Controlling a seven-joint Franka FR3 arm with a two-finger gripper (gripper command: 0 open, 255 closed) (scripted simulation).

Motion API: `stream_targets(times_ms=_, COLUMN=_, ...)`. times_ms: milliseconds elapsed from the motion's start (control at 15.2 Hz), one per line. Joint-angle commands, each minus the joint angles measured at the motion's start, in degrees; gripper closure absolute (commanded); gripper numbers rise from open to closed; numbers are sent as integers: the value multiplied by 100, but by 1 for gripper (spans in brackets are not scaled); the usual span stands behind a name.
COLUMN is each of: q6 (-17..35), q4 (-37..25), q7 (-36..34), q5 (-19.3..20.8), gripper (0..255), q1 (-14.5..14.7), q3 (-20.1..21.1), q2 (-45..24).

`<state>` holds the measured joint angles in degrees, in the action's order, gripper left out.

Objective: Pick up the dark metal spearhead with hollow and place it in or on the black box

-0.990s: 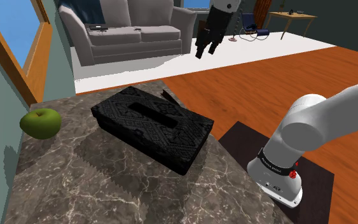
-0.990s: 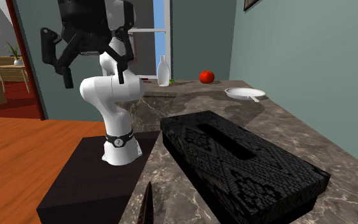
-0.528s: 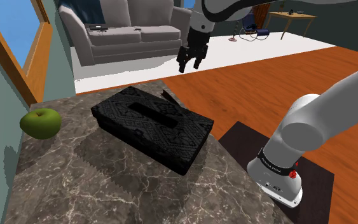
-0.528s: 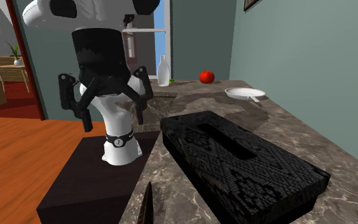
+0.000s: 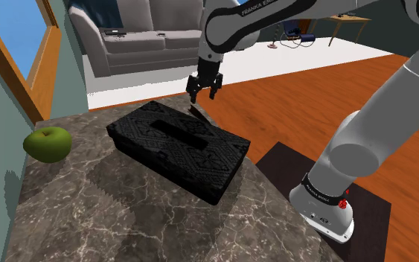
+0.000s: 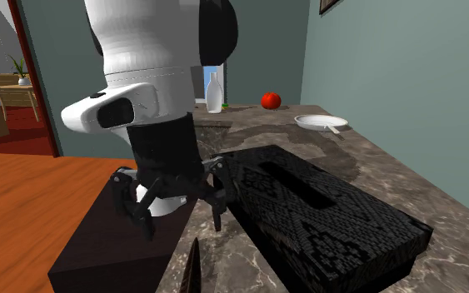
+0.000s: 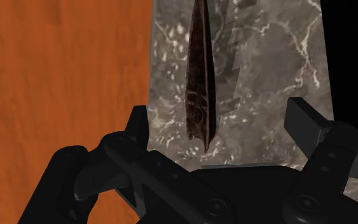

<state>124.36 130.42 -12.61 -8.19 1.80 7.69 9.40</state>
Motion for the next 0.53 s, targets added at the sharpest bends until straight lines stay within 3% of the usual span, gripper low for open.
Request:
stream_targets(times_ms=0, q6=159, q4=6, q7=-53, q5=-20, gripper=0, q1=8, q3=20, q2=-186)
stream_targets(times_ms=462, q6=675, q4=234, q7=-56, q5=-30, gripper=0, q1=35, q3=59, q2=-471)
